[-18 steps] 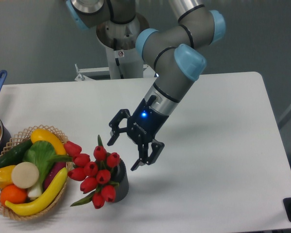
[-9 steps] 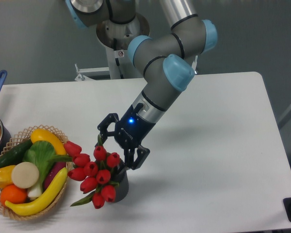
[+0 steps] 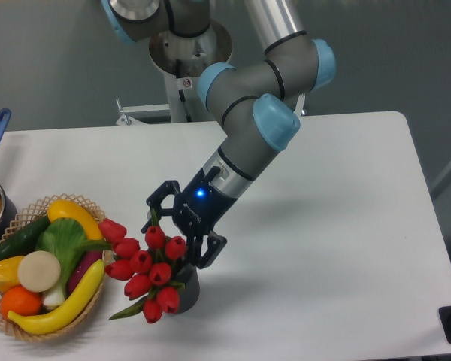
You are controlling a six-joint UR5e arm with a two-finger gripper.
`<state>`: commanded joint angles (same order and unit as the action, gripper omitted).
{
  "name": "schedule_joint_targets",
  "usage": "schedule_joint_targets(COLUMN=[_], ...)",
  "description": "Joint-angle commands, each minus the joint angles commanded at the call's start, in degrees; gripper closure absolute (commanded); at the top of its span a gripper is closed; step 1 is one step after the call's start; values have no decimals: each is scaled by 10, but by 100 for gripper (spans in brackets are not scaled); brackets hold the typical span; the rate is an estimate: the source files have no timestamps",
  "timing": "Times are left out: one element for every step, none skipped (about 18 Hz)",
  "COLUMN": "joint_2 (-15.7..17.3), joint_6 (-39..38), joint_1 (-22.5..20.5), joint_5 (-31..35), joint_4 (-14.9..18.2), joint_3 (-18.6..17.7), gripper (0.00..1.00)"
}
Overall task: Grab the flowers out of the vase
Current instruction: 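Lower the gripper around the tulip stems above the vase rim, then close the gripper on the tulip stems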
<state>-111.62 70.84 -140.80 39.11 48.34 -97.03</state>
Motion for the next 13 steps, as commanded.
schedule_joint_targets(joint_2=[-2,-3,-4,-5,-5,-5,-5,-4,-4,-4,-4,-4,-4], joint_6=[-1,-2,-3,-3,-3,-3,-3,-3,-4,-4,-4,-7,-10], joint_1=[1,2,2,3,3,3,3,3,3,3,3,2,2], joint_5=[0,-1,-1,-1,-1,-1,-1,-1,-1,-1,-2,-2,-2], joint_4=[-2,-3,-3,-3,-3,-3,-3,-3,-3,-3,-3,-3,-3], joint_3=[3,3,4,6,8,9,10,11,11,11,11,10,10], gripper=[0,0,0,0,0,0,1,7,16,22,29,35,39])
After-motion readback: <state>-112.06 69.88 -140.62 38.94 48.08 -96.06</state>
